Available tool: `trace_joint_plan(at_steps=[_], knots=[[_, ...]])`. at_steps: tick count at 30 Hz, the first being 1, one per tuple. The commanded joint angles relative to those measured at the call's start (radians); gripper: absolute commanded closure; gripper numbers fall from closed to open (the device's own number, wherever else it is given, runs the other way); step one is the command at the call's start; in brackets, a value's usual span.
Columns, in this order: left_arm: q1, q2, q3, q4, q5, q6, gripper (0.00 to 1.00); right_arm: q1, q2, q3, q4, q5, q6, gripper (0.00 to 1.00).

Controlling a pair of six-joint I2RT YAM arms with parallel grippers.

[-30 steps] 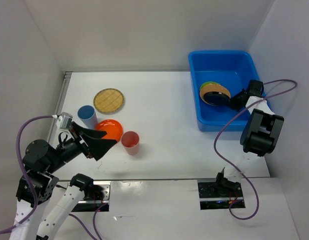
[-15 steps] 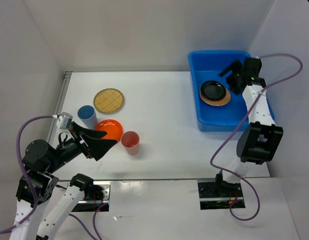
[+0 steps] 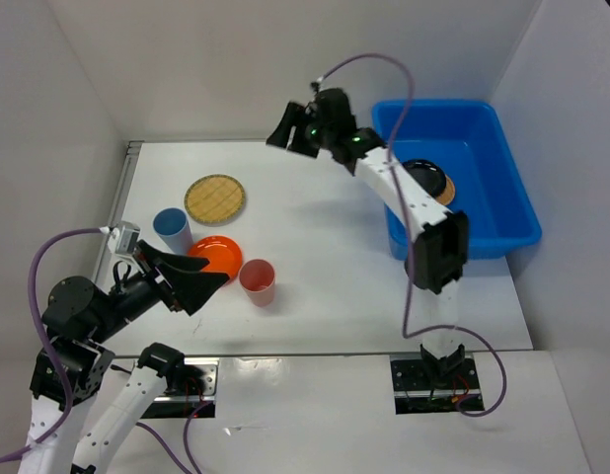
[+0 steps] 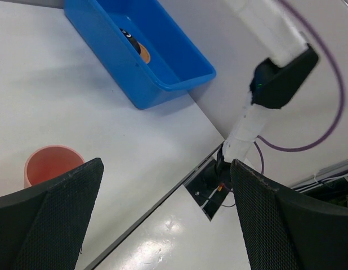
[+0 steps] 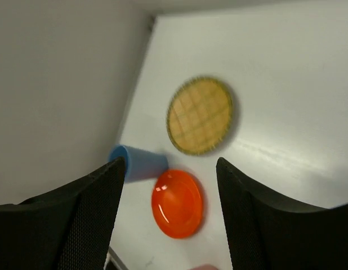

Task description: Place the mixed dishes into the plastic bin

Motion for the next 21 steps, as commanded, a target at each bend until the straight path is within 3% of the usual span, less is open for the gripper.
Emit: trace_joint_plan(at_steps=[1,6,11,17,19,21], knots=[[-0.003,-0.014,0.060,0.015,-0.030,-0.026,0.00,0.023,0.146,0.000,-0.033,-0.068,0.024,0.30],[-0.003,-0.042,0.083,0.024,-0.081,-0.035,0.00,0.054,0.344,0.095,-0.011,-0.146,0.046,0.31],[-0.003,-0.016,0.060,0.049,-0.091,-0.035,0.00,0.093,0.548,0.330,-0.152,-0.111,0.037,0.32],[-0.003,0.009,0.031,0.027,-0.116,-0.015,0.00,0.104,0.643,0.442,-0.212,-0.074,0.027,0.32],[-0.003,0.009,0.021,0.027,-0.116,-0.015,0.00,0.113,0.678,0.517,-0.238,-0.099,0.027,0.32],[-0.003,0.009,0.021,0.027,-0.116,-0.015,0.00,0.113,0.778,0.699,-0.290,-0.117,0.036,0.33]])
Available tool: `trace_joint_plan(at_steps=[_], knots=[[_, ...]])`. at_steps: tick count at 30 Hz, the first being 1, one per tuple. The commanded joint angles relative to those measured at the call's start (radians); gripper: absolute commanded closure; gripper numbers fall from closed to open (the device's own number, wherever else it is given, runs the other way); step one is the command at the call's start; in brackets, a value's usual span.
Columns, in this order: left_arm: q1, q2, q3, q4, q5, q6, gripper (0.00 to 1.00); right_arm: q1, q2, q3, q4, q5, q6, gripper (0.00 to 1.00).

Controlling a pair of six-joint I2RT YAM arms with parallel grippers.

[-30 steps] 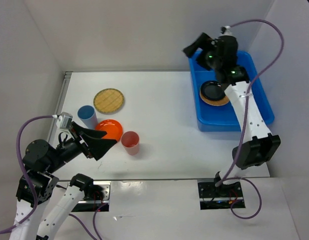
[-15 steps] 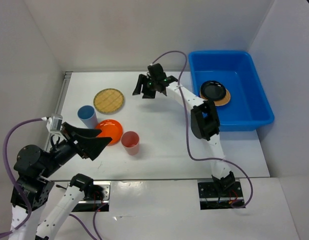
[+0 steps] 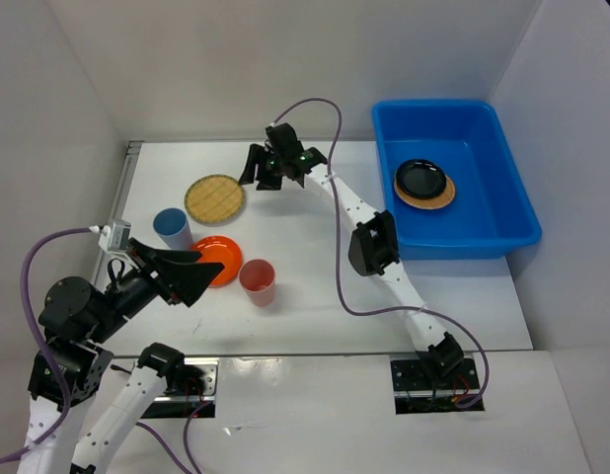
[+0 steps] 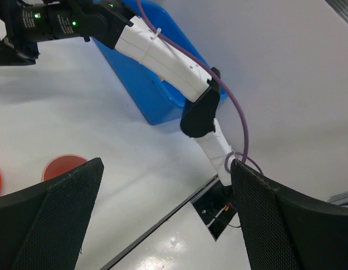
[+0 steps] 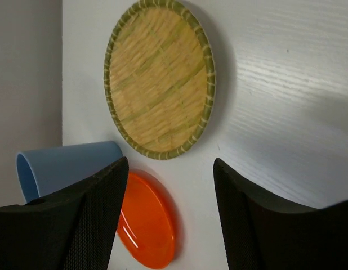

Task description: Place the mixed dishes into the plastic bin

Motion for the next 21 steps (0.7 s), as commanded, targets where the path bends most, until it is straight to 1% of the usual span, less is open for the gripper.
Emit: trace_joint_plan(at_steps=[1,2,3,4,5,7,8,13,19,21], knots=[[-0.003,0.004,-0.002,0.026,-0.010,0.001,0.00,0.007,0.136,0.271,-0.168,-0.021,-0.001,0.33],[-0.003,0.004,-0.002,0.026,-0.010,0.001,0.00,0.007,0.288,0.517,-0.225,-0.021,0.014,0.36],[-0.003,0.004,-0.002,0.026,-0.010,0.001,0.00,-0.003,0.258,0.417,-0.153,-0.110,0.045,0.38],[-0.003,0.004,-0.002,0.017,-0.010,0.001,0.00,-0.003,0.261,0.406,-0.143,-0.111,0.054,0.38],[-0.003,0.004,-0.002,0.017,-0.010,0.010,0.00,0.006,0.297,0.488,-0.173,-0.041,0.054,0.38],[-0.003,0.004,-0.002,0.017,-0.010,0.010,0.00,0.007,0.307,0.463,-0.175,-0.050,0.054,0.39],[-0.003,0.004,-0.002,0.008,-0.010,0.010,0.00,0.007,0.340,0.520,-0.195,-0.050,0.054,0.39],[-0.003,0.004,-0.002,0.017,-0.010,0.010,0.00,0.007,0.374,0.515,-0.195,-0.080,0.064,0.39],[-0.003,0.004,-0.002,0.017,-0.010,0.019,0.00,0.007,0.407,0.515,-0.117,-0.122,0.111,0.39],[-0.003,-0.005,-0.002,0.017,-0.010,0.019,0.00,0.007,0.428,0.515,-0.097,-0.146,0.125,0.41]])
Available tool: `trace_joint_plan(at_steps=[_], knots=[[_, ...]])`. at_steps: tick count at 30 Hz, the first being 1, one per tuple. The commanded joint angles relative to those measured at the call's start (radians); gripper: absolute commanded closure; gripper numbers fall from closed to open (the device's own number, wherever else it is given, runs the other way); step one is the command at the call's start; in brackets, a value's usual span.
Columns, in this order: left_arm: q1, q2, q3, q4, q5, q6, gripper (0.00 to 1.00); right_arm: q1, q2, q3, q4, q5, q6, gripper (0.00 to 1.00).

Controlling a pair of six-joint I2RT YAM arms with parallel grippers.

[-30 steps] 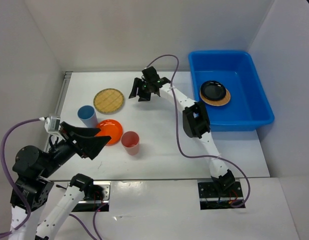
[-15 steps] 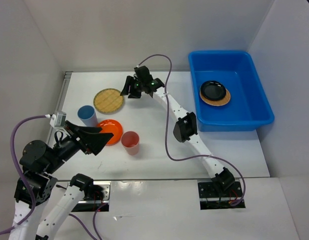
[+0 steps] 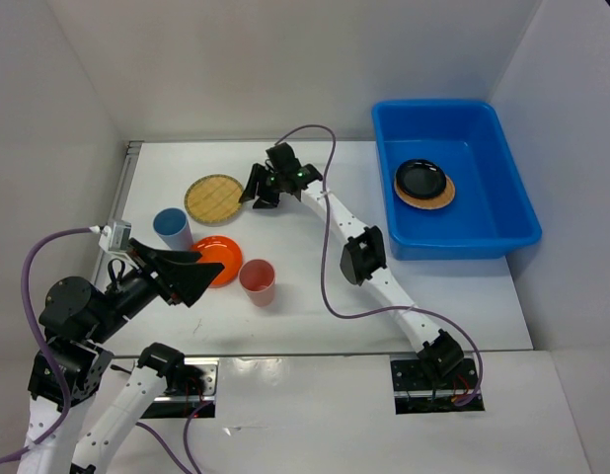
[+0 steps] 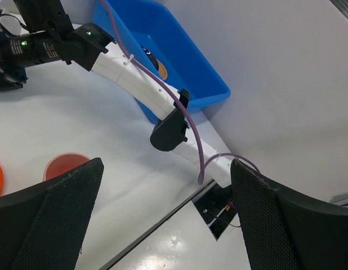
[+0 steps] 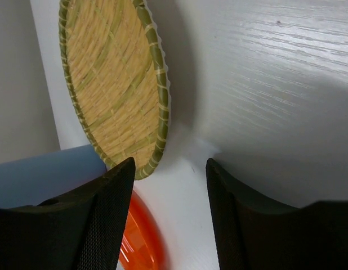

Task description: Place the mixed dishes into the plastic bin

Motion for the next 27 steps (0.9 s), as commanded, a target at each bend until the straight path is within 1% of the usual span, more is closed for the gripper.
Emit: trace_joint_plan(at_steps=[1,5,10,17,18,19,20,21,22,25,27], knots=[[-0.003,-0.005,0.000,0.025,-0.003,0.015,0.00,0.004,0.045,0.037,0.059,-0.039,0.039,0.41],[-0.003,-0.005,0.000,0.016,-0.003,0.015,0.00,0.004,0.068,0.037,0.105,-0.059,0.076,0.47],[-0.003,-0.005,0.000,0.016,-0.003,0.015,0.00,0.004,0.098,0.037,0.169,-0.091,0.116,0.51],[-0.003,-0.005,0.000,0.016,-0.003,0.015,0.00,0.013,0.098,0.037,0.263,-0.102,0.181,0.61],[-0.003,-0.005,0.000,0.016,-0.003,0.015,0.00,0.013,0.098,0.037,0.277,-0.102,0.181,0.64],[-0.003,-0.005,-0.009,0.016,-0.003,0.015,0.00,0.013,0.098,0.037,0.277,-0.102,0.181,0.71],[-0.003,-0.005,-0.009,0.016,-0.003,0.024,0.00,0.013,0.098,0.037,0.286,-0.102,0.190,0.75],[-0.003,-0.005,-0.009,0.016,-0.003,0.024,0.00,0.013,0.098,0.037,0.286,-0.102,0.190,0.84],[-0.003,-0.005,-0.009,0.016,-0.003,0.024,0.00,0.013,0.098,0.037,0.286,-0.102,0.190,0.88],[-0.003,-0.014,-0.009,0.016,0.006,0.024,0.00,0.013,0.083,0.037,0.259,-0.066,0.167,0.99],[-0.003,-0.025,-0.009,0.030,0.019,0.015,0.00,0.024,0.049,0.037,0.222,-0.017,0.136,0.99]])
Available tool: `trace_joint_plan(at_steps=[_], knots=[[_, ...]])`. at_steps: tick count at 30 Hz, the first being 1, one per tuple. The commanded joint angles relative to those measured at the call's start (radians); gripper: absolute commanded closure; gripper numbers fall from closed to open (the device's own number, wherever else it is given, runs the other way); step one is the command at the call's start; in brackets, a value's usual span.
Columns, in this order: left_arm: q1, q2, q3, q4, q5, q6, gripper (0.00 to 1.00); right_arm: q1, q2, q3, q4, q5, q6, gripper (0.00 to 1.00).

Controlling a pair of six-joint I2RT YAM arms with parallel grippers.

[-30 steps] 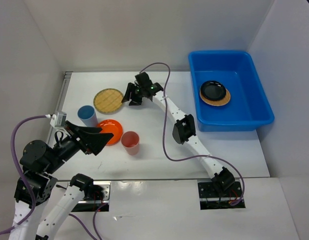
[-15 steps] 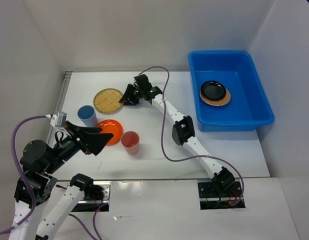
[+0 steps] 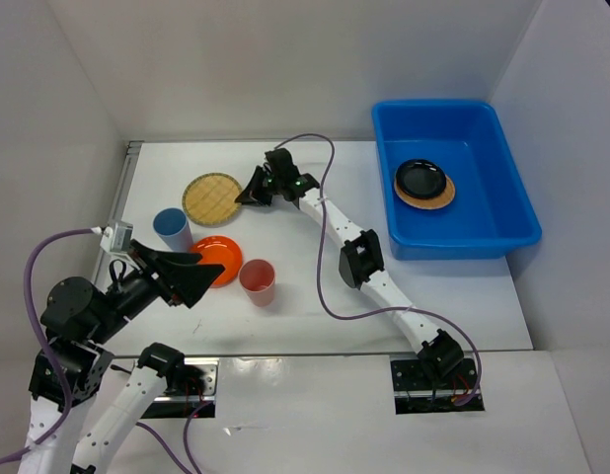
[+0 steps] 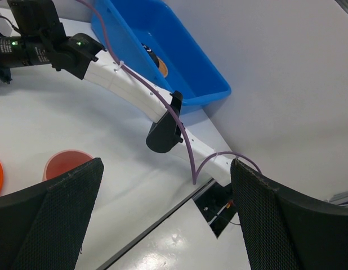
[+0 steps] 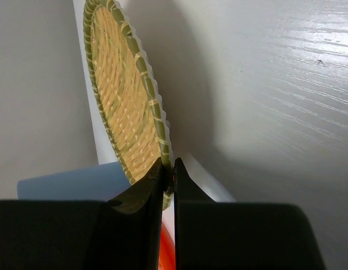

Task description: Place the mixed dishes into the plastic bin

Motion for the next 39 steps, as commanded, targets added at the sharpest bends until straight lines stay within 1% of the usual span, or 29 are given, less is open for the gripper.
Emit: trace_joint_plan(at_steps=[1,5,6,7,9,11,15,18,19,20,21,23,24,25,27,28,30,31,33,35,36,37,38,39], knots=[[-0.003,-0.034,0.000,0.047,0.031,0.013,0.00,0.021,-0.073,0.029,-0.035,0.080,-0.060,0.99],[-0.003,-0.044,0.027,0.067,0.041,-0.001,0.00,0.030,-0.194,0.029,-0.125,0.189,-0.090,0.99],[-0.003,-0.034,0.027,0.067,0.051,-0.001,0.00,0.030,-0.220,0.029,-0.165,0.239,-0.105,0.99],[-0.003,-0.034,0.038,0.067,0.051,-0.001,0.00,0.030,-0.280,0.029,-0.183,0.267,-0.116,0.99],[-0.003,-0.034,0.038,0.067,0.075,-0.019,0.00,0.030,-0.342,0.029,-0.223,0.348,-0.148,0.99],[-0.003,-0.034,0.038,0.078,0.086,-0.019,0.00,0.021,-0.440,0.029,-0.282,0.387,-0.158,0.99],[-0.003,-0.025,0.038,0.078,0.086,-0.030,0.00,-0.034,-0.601,0.029,-0.397,0.493,-0.191,0.99],[-0.003,-0.005,0.038,0.078,0.097,-0.021,0.00,-0.090,-0.723,0.029,-0.525,0.574,-0.202,0.99],[-0.003,0.010,0.038,0.078,0.106,-0.006,0.00,-0.123,-0.751,0.029,-0.605,0.602,-0.213,0.99],[-0.003,0.025,0.038,0.078,0.106,-0.005,0.00,-0.143,-0.797,0.029,-0.648,0.634,-0.227,0.99],[-0.003,0.035,0.038,0.068,0.106,0.008,0.00,-0.187,-0.814,0.029,-0.737,0.701,-0.245,0.99],[-0.003,0.048,0.029,0.068,0.106,0.021,0.00,-0.234,-0.862,0.016,-0.765,0.737,-0.303,0.99],[-0.003,0.049,0.017,0.068,0.106,0.021,0.00,-0.251,-0.898,-0.042,-0.765,0.737,-0.319,0.99],[-0.003,0.059,0.016,0.068,0.106,0.033,0.00,-0.264,-0.932,-0.145,-0.765,0.773,-0.308,0.99],[-0.003,0.068,-0.008,0.053,0.080,0.042,0.00,-0.287,-0.980,-0.169,-0.765,0.820,-0.320,0.99],[-0.003,0.068,-0.008,0.044,0.069,0.056,0.00,-0.288,-0.998,-0.208,-0.765,0.838,-0.320,0.99],[-0.003,0.078,-0.008,0.029,0.069,0.068,0.00,-0.346,-1.061,-0.276,-0.765,0.826,-0.320,0.99],[-0.003,0.078,-0.017,0.029,0.069,0.068,0.00,-0.363,-1.090,-0.372,-0.765,0.826,-0.320,0.99],[-0.003,0.069,-0.017,0.029,0.069,0.068,0.00,-0.401,-1.170,-0.499,-0.756,0.826,-0.320,0.99],[-0.003,0.068,-0.030,0.041,0.069,0.068,0.00,-0.419,-1.217,-0.572,-0.745,0.850,-0.342,0.99],[-0.003,0.068,-0.040,0.041,0.069,0.068,0.00,-0.448,-1.278,-0.665,-0.703,0.851,-0.352,0.99],[-0.003,0.078,-0.040,0.041,0.084,0.068,0.00,-0.470,-1.316,-0.722,-0.672,0.835,-0.362,0.99],[-0.003,0.078,-0.040,0.041,0.084,0.068,0.00,-0.501,-1.357,-0.783,-0.640,0.793,-0.378,0.99],[-0.003,0.087,-0.040,0.041,0.084,0.068,0.00,-0.575,-1.448,-0.928,-0.553,0.759,-0.394,0.99]])
